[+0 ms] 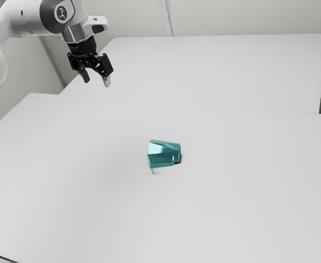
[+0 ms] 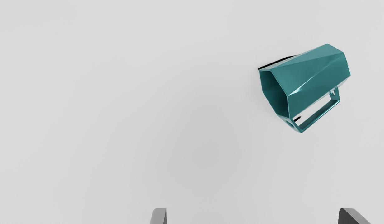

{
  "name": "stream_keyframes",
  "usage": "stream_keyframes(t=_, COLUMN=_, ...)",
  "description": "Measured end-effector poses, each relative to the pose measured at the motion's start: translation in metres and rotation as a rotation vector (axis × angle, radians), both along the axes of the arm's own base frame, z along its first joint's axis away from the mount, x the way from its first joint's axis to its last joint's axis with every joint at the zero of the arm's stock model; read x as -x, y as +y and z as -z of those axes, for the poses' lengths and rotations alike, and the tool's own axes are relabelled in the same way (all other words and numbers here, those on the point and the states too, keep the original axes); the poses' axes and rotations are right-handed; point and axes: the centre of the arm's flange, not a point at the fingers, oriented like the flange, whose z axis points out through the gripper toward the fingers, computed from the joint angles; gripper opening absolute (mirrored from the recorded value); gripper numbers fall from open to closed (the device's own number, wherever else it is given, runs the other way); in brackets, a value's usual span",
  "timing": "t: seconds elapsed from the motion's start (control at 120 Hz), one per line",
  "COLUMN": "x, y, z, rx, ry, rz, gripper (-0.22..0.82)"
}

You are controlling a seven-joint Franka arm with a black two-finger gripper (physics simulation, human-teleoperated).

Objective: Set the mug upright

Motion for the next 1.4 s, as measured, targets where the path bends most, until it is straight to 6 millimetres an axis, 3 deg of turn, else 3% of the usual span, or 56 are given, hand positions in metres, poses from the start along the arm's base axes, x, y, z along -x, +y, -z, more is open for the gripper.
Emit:
stream_keyframes(t=0.333, x=0.000, y=0.002, z=0.000, rx=0.000, ry=0.002, rz=-0.012, gripper=0.60)
stream_keyframes(t=0.458, x=-0.001, y=0.000, z=0.013, rx=0.033, ry=0.011, rz=-0.019, gripper=0.60)
stream_keyframes(t=0.625, x=0.005, y=0.026, z=0.071, rx=0.272, ry=0.073, rz=-0.122, gripper=0.60)
stream_keyframes(t=0.783, x=0.006, y=0.018, z=0.117, rx=0.489, ry=0.058, rz=-0.149, gripper=0.60)
stream_keyframes(t=1.025, x=0.023, y=0.032, z=0.202, rx=0.706, ry=0.009, rz=-0.214, gripper=0.60)
stream_keyframes(t=1.4, x=0.019, y=0.024, z=0.287, rx=0.812, ry=-0.034, rz=-0.150, gripper=0.60)
